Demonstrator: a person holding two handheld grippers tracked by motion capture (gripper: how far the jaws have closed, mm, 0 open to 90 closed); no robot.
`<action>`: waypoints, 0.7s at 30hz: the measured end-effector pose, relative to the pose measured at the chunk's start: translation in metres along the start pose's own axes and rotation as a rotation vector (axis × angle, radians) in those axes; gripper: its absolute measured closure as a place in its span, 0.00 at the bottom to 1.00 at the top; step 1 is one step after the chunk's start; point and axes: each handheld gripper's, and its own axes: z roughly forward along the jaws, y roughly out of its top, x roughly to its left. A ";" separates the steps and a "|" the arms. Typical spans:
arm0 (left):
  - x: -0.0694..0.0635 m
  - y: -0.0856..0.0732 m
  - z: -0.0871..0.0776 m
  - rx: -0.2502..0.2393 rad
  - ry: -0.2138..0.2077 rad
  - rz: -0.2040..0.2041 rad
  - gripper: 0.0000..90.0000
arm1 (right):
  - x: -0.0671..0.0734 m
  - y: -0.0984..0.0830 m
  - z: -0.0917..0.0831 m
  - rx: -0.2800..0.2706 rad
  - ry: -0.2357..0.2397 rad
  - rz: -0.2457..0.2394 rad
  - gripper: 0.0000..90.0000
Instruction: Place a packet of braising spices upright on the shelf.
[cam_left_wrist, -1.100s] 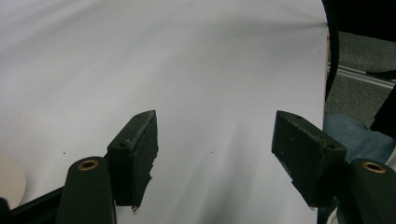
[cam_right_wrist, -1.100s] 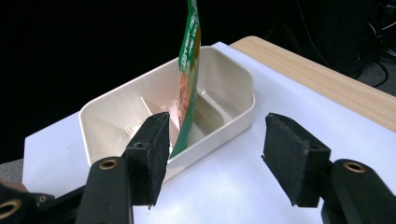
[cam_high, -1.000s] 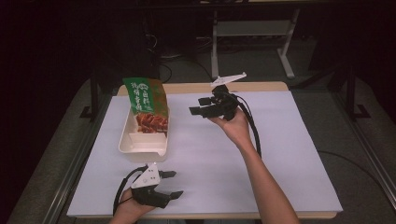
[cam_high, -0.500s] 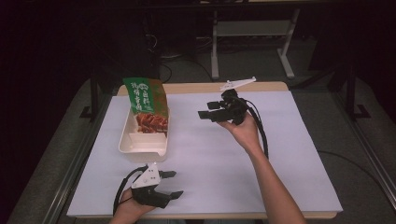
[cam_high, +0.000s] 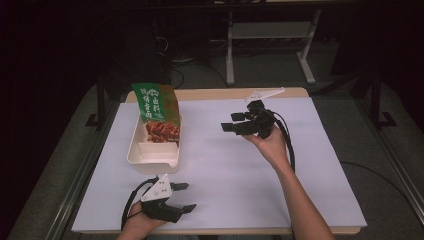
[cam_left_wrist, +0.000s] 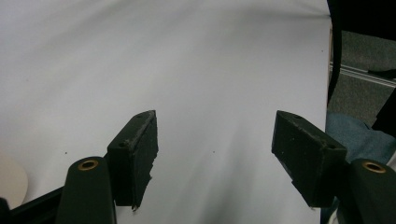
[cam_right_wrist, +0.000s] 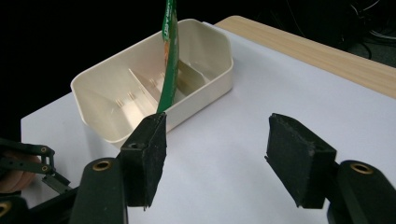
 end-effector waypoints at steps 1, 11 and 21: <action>0.000 0.000 0.000 0.001 0.001 0.000 0.34 | -0.001 -0.003 -0.003 -0.002 -0.002 0.000 0.41; 0.000 0.000 0.000 0.001 0.003 0.001 0.34 | -0.003 -0.014 -0.012 0.000 -0.004 0.014 0.40; -0.001 0.000 0.001 0.005 0.004 0.002 0.34 | -0.004 -0.027 -0.024 0.008 -0.006 0.019 0.40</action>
